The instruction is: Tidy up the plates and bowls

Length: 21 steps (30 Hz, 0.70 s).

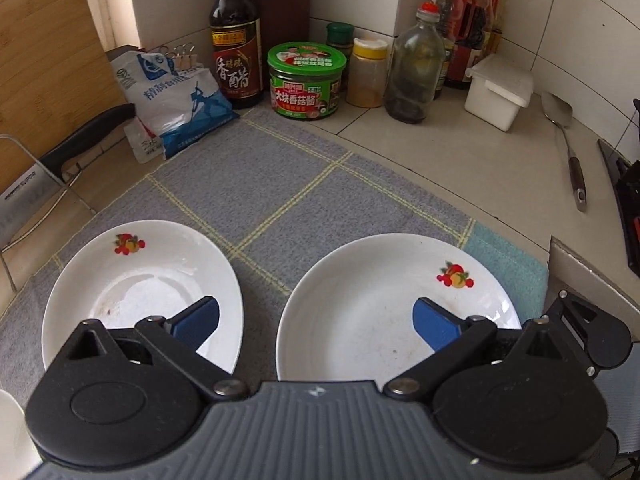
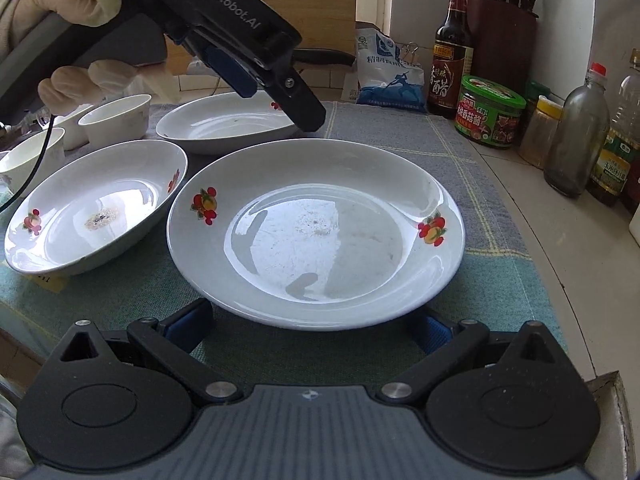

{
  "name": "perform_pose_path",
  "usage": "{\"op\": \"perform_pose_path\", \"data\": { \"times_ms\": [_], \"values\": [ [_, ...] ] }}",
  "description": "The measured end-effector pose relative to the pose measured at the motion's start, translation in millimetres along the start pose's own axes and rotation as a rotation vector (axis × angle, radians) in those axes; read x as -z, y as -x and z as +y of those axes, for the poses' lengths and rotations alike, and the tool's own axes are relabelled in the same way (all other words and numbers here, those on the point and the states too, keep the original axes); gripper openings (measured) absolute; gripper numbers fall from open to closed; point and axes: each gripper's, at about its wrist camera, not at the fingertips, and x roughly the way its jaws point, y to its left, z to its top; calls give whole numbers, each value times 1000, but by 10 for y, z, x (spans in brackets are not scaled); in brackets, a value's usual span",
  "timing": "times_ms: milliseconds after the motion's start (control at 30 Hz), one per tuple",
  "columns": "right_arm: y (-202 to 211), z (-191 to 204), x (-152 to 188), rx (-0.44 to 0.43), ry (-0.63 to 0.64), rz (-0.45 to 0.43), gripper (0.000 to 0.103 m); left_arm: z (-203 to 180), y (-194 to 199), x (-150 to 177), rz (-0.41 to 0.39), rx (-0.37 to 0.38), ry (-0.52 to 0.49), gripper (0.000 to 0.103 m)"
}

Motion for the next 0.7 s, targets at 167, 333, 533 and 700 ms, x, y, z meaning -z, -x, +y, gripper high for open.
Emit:
{"op": "perform_pose_path", "data": {
  "times_ms": [167,333,533,700],
  "values": [
    [2,-22,-1,-20,27,-9,103,-18,-267,-124,68,61,-50,102],
    [-14,-35,-14,-38,45,-13,103,-68,-470,-156,146,106,-98,94],
    [-20,-57,-18,-46,51,-13,103,-78,-607,-169,215,135,-108,82],
    [-55,-84,-54,-43,49,0,103,-54,-665,-183,260,157,-120,82]
  ]
}}
